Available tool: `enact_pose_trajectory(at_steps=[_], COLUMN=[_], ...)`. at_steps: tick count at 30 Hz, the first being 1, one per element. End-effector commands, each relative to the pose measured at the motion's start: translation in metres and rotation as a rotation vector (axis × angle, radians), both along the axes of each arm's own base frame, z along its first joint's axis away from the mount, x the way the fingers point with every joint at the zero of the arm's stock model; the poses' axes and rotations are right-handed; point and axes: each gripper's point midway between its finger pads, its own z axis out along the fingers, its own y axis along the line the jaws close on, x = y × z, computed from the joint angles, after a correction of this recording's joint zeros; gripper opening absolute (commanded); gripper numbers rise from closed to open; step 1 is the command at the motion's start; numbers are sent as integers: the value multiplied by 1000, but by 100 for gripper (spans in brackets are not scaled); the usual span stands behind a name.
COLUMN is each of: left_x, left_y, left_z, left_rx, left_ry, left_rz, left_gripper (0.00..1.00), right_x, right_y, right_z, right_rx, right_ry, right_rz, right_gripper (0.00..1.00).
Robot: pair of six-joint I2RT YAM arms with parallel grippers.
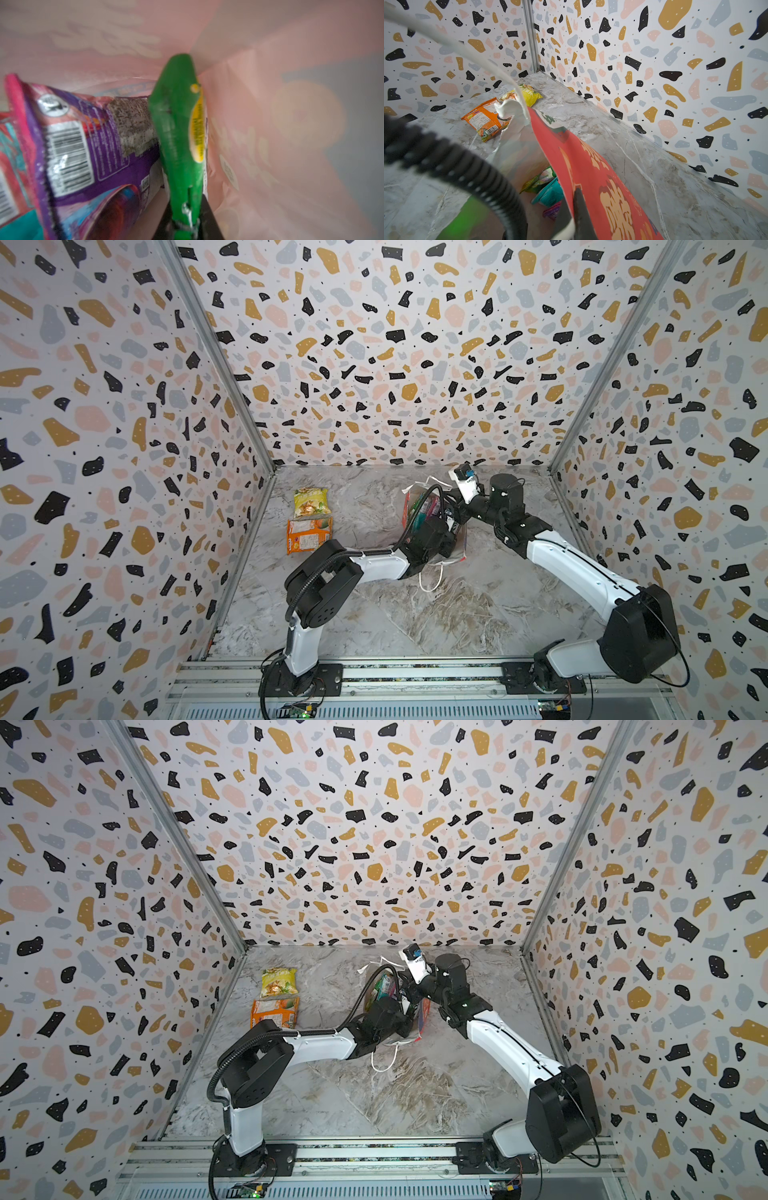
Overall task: Take the snacks out of the paper bag
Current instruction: Pick up the snack from the paper bag.
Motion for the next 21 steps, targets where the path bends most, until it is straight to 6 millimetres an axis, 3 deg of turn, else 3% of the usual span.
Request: enact_pose_trajectory(at_steps=[1, 21], left_x=[-1, -25], left_y=[-2, 29], left_z=[45, 83], left_rx=[-64, -107], left_ry=[-74, -109], left_rz=[-9, -7], left_gripper=[3, 0], right_x=[-1, 12], right_y=[-1, -12], right_z=[53, 37], right_rx=[73, 50], right_ry=[-109, -80], right_rz=[5, -50], right_gripper=[0, 0])
